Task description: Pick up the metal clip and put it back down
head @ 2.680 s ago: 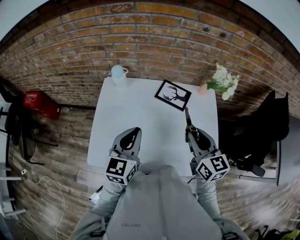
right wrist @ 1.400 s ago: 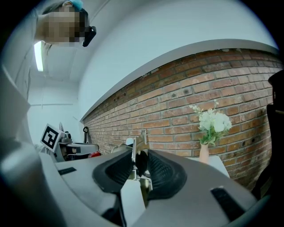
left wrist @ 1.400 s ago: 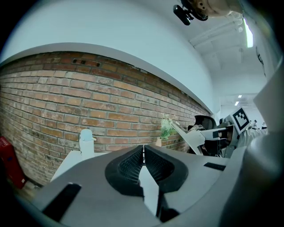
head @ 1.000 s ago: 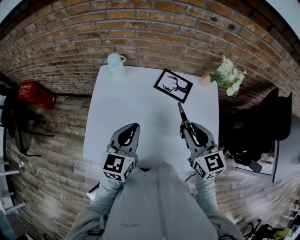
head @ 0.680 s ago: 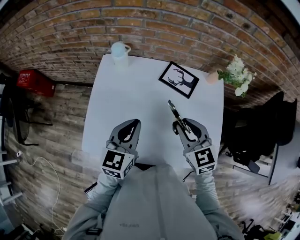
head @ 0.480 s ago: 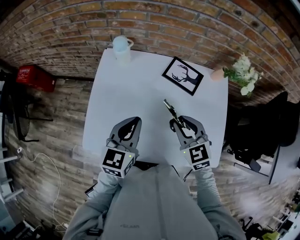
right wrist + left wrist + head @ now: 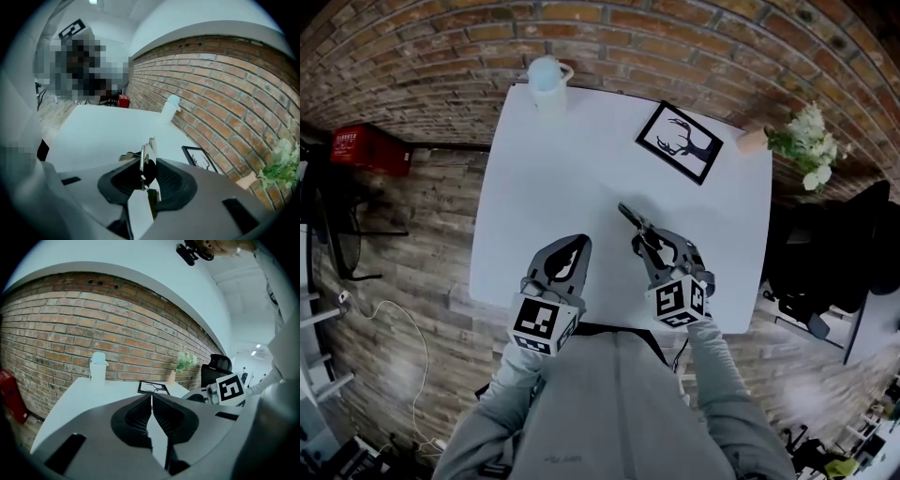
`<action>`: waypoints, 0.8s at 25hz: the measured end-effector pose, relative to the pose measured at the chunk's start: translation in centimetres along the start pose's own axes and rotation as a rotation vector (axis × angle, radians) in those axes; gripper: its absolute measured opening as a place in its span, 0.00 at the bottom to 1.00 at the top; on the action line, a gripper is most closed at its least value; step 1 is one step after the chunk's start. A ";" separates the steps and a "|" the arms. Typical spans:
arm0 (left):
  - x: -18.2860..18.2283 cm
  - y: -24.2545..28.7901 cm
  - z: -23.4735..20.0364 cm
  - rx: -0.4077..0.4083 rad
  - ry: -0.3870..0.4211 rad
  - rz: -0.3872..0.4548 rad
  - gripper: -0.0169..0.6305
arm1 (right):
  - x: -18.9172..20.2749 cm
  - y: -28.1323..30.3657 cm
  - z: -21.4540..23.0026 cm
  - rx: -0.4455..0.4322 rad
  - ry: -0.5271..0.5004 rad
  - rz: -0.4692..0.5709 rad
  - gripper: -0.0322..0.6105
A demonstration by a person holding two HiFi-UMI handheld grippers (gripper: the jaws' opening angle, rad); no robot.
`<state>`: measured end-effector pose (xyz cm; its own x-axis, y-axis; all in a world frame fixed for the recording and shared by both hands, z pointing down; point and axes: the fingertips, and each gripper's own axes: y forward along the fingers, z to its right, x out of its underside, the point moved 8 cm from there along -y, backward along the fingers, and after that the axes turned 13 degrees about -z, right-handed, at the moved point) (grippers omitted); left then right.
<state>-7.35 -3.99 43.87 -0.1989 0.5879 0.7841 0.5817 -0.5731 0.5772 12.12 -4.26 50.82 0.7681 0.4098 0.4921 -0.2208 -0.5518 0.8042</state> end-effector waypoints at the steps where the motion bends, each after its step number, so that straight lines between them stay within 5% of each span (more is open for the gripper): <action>1: 0.2 0.1 -0.1 0.002 -0.002 -0.006 0.08 | 0.1 0.6 -0.4 0.004 -0.018 -0.011 0.21; 20: 1.6 0.4 -0.9 0.001 -0.024 -0.037 0.08 | 0.9 5.8 -3.7 0.017 -0.162 -0.095 0.22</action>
<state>-8.20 -3.80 45.54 -0.2008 0.6221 0.7568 0.5750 -0.5506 0.6052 9.33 -4.43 57.16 0.8720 0.3395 0.3526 -0.1329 -0.5291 0.8381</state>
